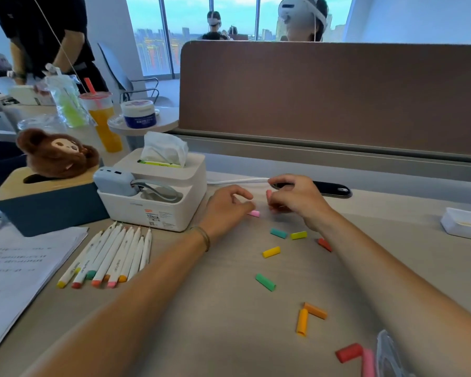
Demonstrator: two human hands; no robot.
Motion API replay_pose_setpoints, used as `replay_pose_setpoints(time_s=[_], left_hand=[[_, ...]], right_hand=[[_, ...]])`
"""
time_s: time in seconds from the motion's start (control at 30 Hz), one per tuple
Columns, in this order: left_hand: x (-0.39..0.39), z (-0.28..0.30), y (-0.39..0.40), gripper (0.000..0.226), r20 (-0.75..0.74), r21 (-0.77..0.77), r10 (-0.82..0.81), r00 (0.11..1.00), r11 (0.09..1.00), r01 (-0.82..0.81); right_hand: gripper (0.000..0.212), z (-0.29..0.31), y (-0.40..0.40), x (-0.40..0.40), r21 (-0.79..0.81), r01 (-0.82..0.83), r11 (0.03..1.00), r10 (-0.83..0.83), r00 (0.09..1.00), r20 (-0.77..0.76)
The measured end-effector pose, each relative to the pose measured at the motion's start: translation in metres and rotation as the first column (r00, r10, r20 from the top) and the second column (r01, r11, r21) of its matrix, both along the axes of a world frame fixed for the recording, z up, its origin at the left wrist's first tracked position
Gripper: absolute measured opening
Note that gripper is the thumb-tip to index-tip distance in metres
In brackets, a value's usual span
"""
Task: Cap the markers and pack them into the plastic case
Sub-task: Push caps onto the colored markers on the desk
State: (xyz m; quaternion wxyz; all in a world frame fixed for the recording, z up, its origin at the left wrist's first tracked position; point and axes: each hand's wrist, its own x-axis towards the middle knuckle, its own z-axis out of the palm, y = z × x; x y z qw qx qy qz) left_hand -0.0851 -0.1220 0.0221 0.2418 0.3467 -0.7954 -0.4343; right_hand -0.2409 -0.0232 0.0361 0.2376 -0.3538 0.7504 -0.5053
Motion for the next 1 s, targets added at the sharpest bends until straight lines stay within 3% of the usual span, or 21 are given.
replay_pose_setpoints(time_s=[0.07,0.13,0.27,0.33,0.4,0.47,0.57,0.63,0.67,0.73,0.8,0.87,0.93,0.97,1.0], left_hand=[[-0.01,-0.003,-0.001,0.029,0.19,-0.231,-0.074,0.979,0.966,0.117],[-0.02,-0.007,-0.003,0.034,0.35,-0.379,-0.06,0.935,0.904,0.2],[-0.033,-0.019,-0.007,0.023,0.372,-0.462,-0.039,0.927,0.859,0.221],[-0.034,-0.025,-0.009,0.018,0.342,-0.468,-0.019,0.939,0.864,0.188],[-0.033,-0.027,-0.009,0.017,0.29,-0.468,0.002,0.957,0.873,0.14],[-0.028,-0.026,-0.006,0.019,0.193,-0.435,0.003,0.981,0.896,0.083],[-0.015,-0.019,0.001,0.031,-0.053,-0.213,-0.036,0.998,0.977,0.024],[-0.007,-0.011,0.009,0.041,-0.225,0.172,0.029,0.974,0.985,0.01],[-0.004,-0.007,0.012,0.042,-0.289,0.407,0.086,0.953,0.913,0.04],[0.004,0.0,0.019,0.04,-0.39,0.727,0.179,0.903,0.662,0.183],[0.011,0.004,0.025,0.036,-0.414,0.837,0.245,0.877,0.481,0.261],[0.017,0.007,0.031,0.035,-0.379,0.871,0.241,0.894,0.419,0.257],[0.022,0.011,0.037,0.04,-0.335,0.857,0.151,0.93,0.46,0.234],[0.023,0.013,0.041,0.041,-0.288,0.824,0.084,0.954,0.53,0.202],[0.024,0.014,0.046,0.042,-0.203,0.741,0.014,0.979,0.656,0.144]], right_hand=[[0.024,0.008,0.012,0.002,-0.074,0.052,0.996,-0.029,0.956,0.292],[0.022,0.013,0.022,0.001,-0.104,0.104,0.989,-0.043,0.878,0.476],[0.024,0.014,0.035,0.0,-0.095,0.077,0.992,-0.003,0.791,0.612],[0.02,0.013,0.037,0.001,0.018,0.036,0.999,-0.04,0.864,0.502],[0.015,0.011,0.036,0.001,0.182,0.001,0.983,-0.036,0.981,0.189],[0.011,0.008,0.035,0.003,0.275,-0.036,0.961,0.082,0.984,-0.157],[0.02,0.007,0.036,0.009,0.396,-0.053,0.917,0.236,0.871,-0.431],[0.026,0.007,0.036,0.013,0.457,-0.026,0.889,0.278,0.824,-0.494],[0.029,0.006,0.036,0.014,0.475,-0.014,0.88,0.291,0.806,-0.515],[0.03,0.001,0.034,0.018,0.506,0.012,0.862,0.317,0.767,-0.558],[0.028,-0.004,0.031,0.022,0.531,0.039,0.847,0.338,0.731,-0.593],[0.026,-0.006,0.03,0.023,0.53,0.057,0.846,0.328,0.728,-0.602],[0.025,-0.006,0.034,0.021,0.511,0.026,0.859,0.315,0.76,-0.569],[0.025,-0.005,0.036,0.019,0.48,-0.023,0.877,0.305,0.8,-0.517],[0.025,-0.004,0.041,0.018,0.417,-0.083,0.905,0.275,0.862,-0.425]])
